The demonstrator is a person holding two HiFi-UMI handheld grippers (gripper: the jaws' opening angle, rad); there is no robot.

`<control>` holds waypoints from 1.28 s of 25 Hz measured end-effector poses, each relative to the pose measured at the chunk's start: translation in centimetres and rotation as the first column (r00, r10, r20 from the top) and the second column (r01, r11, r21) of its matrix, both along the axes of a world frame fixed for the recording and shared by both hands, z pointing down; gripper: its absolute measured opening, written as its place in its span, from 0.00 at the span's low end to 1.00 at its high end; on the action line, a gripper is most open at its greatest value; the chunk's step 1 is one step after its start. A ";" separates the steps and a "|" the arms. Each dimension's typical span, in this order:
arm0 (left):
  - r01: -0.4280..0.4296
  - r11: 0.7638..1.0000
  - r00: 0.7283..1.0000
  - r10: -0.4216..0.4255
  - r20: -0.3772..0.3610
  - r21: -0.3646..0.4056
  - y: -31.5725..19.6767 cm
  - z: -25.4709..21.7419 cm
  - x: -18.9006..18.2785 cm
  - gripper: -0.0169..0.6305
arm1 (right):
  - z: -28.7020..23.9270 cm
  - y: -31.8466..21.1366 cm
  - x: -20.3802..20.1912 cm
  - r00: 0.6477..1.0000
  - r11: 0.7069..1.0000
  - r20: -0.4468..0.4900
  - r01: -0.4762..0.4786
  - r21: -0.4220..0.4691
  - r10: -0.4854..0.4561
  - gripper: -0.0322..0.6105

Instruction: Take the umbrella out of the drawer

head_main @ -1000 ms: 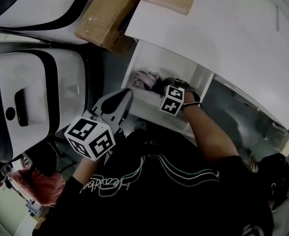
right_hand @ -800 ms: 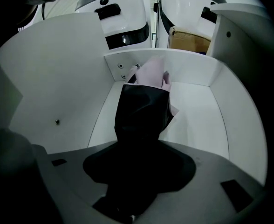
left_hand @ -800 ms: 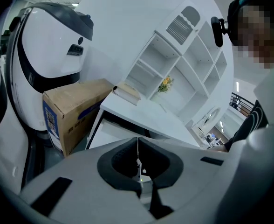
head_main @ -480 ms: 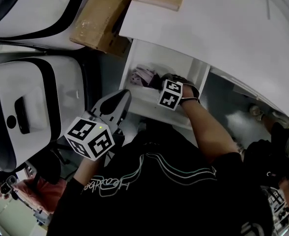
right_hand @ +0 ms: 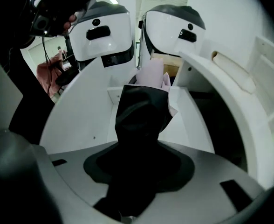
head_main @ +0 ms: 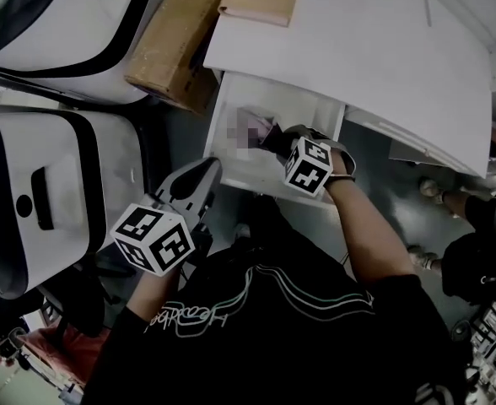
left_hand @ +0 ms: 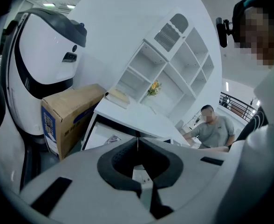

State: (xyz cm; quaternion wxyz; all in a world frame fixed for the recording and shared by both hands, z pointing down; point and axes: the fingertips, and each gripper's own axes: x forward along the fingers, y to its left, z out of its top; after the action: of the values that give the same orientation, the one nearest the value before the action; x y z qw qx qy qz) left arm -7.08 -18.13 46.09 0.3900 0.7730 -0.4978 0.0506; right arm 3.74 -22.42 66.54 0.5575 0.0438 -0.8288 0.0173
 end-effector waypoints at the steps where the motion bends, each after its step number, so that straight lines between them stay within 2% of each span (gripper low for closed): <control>1: -0.006 1.000 1.000 0.006 -0.001 0.012 0.5 -0.5 0.1 0.06 | -1.3 0.2 0.2 1.000 1.000 0.019 -0.024 0.012 0.024 0.37; 5: -0.032 0.997 0.999 0.032 -0.002 0.067 2.9 -2.9 0.2 0.06 | -7.3 1.4 0.8 0.985 0.990 0.123 -0.127 0.061 0.119 0.37; 8: -0.053 0.993 0.999 0.053 0.002 0.102 5.4 -4.8 0.4 0.06 | -12.0 3.5 1.0 0.953 0.973 0.230 -0.221 0.068 0.200 0.37; 12: -0.089 0.985 0.996 0.089 0.007 0.151 9.0 -7.5 1.2 0.06 | -18.3 7.2 1.1 0.872 0.939 0.391 -0.339 0.049 0.295 0.37; 16: -0.134 0.968 0.991 0.133 0.017 0.211 12.1 -10.3 2.3 0.06 | -23.4 11.2 1.7 0.780 0.909 0.522 -0.415 0.022 0.344 0.37; 21: -0.172 0.952 0.985 0.171 0.025 0.253 15.8 -12.6 3.0 0.06 | -27.4 16.3 2.6 0.675 0.879 0.631 -0.476 -0.026 0.384 0.37; 24: -0.185 0.946 0.982 0.185 0.025 0.267 17.5 -13.2 3.2 0.06 | -29.1 18.6 2.6 0.624 0.872 0.678 -0.488 -0.049 0.388 0.37; 32: -0.201 0.936 0.979 0.199 0.037 0.288 20.8 -13.6 4.0 0.06 | -30.4 22.8 3.2 0.556 0.863 0.739 -0.501 -0.067 0.380 0.37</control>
State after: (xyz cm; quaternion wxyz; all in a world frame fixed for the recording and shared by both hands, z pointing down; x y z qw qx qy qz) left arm -3.11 2.66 32.48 0.2633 0.8683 -0.4199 0.0192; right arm 6.96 0.37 36.12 0.1514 0.2814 -0.9412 0.1096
